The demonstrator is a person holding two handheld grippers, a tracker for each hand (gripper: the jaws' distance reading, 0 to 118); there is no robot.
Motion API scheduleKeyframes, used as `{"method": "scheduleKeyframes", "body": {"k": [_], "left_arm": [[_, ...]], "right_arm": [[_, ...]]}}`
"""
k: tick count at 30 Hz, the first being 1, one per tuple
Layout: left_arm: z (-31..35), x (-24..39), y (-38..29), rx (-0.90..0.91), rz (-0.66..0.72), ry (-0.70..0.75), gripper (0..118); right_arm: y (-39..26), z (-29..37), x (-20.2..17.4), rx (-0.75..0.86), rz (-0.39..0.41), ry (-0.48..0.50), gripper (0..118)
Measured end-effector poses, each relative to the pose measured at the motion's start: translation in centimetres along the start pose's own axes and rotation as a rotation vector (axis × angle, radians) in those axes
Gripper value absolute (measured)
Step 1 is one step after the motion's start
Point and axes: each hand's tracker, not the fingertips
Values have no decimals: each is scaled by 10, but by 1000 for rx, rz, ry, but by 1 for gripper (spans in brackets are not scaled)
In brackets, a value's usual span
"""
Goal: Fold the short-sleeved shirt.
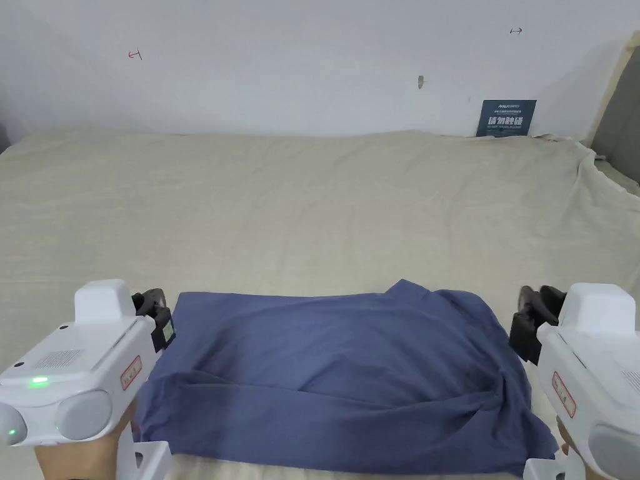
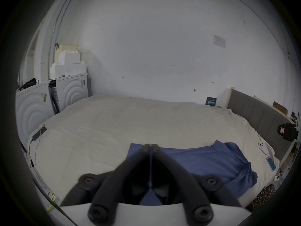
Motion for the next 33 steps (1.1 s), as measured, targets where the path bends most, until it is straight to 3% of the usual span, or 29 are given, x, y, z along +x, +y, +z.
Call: {"method": "scheduleKeyframes", "body": {"k": [10,19,22,24,26,27,29,33], "left_arm": [[-44,4,11,-39,-26,-26,0],[-167,-17,25,-256,-46,-8,0],[-217,-29,25,-371,-16,-12,6],[-245,-38,24,-449,21,-12,30],[-272,-45,19,-509,26,22,73],[-290,-55,13,-529,12,34,82],[-313,-60,6,-570,-6,58,88],[-345,-69,-9,-637,6,56,88]], "right_arm": [[6,-28,-10,-2,-8,31,0],[6,-82,-18,-53,1,32,0],[3,-102,-17,-77,-1,25,0],[0,-115,-17,-92,-5,19,0],[-3,-127,-15,-105,-4,11,0],[-4,-133,-15,-111,-1,6,0],[-7,-143,-14,-121,5,0,0],[-13,-161,-14,-144,11,-10,0]]}}
